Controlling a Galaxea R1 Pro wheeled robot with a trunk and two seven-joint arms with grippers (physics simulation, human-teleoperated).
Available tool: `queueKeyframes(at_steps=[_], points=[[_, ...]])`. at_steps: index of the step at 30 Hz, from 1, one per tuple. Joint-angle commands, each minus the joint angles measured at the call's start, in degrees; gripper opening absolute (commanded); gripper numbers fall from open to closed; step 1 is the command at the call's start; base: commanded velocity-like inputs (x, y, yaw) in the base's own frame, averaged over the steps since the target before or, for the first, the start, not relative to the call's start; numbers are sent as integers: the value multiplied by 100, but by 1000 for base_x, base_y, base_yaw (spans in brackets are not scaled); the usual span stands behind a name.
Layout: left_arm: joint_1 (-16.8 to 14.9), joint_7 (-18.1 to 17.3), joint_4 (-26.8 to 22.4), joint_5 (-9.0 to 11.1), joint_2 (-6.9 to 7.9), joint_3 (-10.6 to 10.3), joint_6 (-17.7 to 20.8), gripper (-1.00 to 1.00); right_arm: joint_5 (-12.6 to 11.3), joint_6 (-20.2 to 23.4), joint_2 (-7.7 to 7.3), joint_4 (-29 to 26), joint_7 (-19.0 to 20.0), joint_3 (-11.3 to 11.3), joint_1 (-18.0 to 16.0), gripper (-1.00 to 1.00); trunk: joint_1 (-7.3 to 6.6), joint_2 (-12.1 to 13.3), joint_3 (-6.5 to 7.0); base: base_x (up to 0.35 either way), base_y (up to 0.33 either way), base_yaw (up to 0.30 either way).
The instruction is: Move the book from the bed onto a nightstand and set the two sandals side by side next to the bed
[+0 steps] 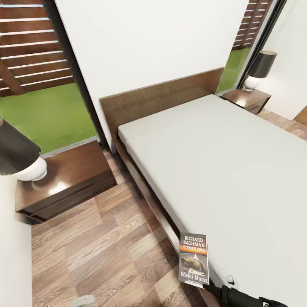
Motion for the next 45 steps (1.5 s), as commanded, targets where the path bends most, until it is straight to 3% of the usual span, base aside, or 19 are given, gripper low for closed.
queueKeyframes(at_steps=[1, 45], points=[[-2, -1, -7, 59, 6, -34, 39, 100, -54, 60, -3, -5, 8, 14, 2, -100, 1, -4, -4, 0, 0, 293], [-2, 0, 125, 57, 6, -34, 39, 100, -54, 60, -3, -5, 1, 9, 1, -100, 1, -4, -4, 0, 0, 293]])
